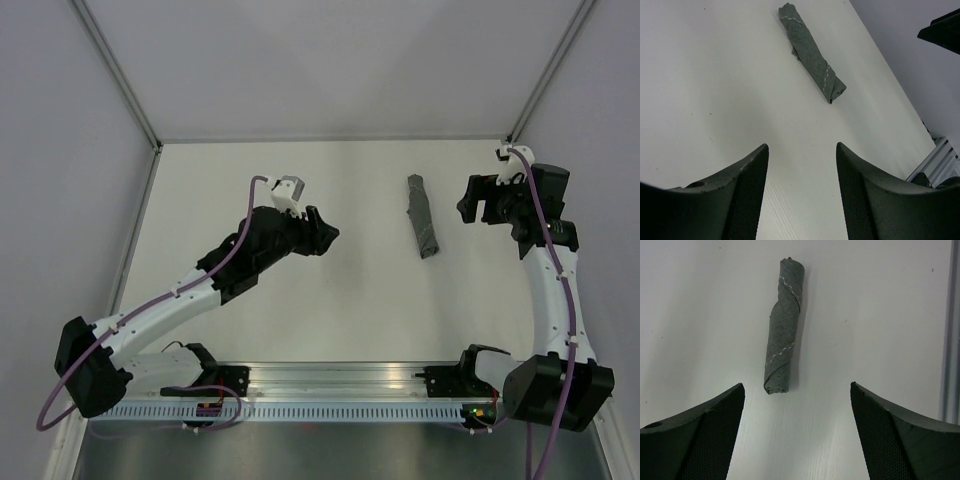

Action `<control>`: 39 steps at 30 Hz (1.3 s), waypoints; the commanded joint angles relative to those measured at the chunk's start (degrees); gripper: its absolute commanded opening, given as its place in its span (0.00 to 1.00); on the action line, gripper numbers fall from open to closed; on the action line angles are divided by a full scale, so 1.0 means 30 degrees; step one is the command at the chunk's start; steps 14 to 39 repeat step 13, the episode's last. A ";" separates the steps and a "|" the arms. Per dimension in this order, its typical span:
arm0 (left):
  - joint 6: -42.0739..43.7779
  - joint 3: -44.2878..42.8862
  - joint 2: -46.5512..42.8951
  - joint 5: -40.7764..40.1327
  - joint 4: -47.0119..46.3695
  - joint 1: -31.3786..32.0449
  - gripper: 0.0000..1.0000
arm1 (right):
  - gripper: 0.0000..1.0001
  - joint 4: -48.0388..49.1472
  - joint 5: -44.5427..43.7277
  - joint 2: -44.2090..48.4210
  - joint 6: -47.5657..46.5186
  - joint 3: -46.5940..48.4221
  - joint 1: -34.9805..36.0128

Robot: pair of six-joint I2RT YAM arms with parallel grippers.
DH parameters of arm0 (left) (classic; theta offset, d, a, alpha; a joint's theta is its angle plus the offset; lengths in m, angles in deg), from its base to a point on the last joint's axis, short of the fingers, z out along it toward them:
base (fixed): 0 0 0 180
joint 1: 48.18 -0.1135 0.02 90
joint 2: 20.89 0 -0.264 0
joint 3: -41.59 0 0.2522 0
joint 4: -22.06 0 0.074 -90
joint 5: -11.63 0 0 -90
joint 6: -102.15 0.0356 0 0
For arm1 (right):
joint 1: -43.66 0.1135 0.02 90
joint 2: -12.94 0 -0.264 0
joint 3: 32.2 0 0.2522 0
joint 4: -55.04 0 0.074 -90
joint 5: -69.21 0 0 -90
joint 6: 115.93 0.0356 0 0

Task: Fold the napkin, place the utensils inside, and roll it up
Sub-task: Roll the napkin with the utensil

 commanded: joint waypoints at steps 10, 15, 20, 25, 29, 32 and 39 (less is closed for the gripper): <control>0.1044 0.0207 -0.1226 -0.0583 0.0467 -0.0186 0.62 | 0.91 0.0938 0.1358 0.0496 -0.0367 -0.0230 -0.0529; 0.1162 0.0119 -0.1314 -0.0583 0.0496 -0.0186 0.62 | 0.93 0.1171 0.1388 0.0613 -0.0105 -0.0085 -0.0588; 0.1162 0.0119 -0.1314 -0.0583 0.0496 -0.0186 0.62 | 0.93 0.1171 0.1388 0.0613 -0.0105 -0.0085 -0.0588; 0.1162 0.0119 -0.1314 -0.0583 0.0496 -0.0186 0.62 | 0.93 0.1171 0.1388 0.0613 -0.0105 -0.0085 -0.0588; 0.1162 0.0119 -0.1314 -0.0583 0.0496 -0.0186 0.62 | 0.93 0.1171 0.1388 0.0613 -0.0105 -0.0085 -0.0588; 0.1162 0.0119 -0.1314 -0.0583 0.0496 -0.0186 0.62 | 0.93 0.1171 0.1388 0.0613 -0.0105 -0.0085 -0.0588; 0.1162 0.0119 -0.1314 -0.0583 0.0496 -0.0186 0.62 | 0.93 0.1171 0.1388 0.0613 -0.0105 -0.0085 -0.0588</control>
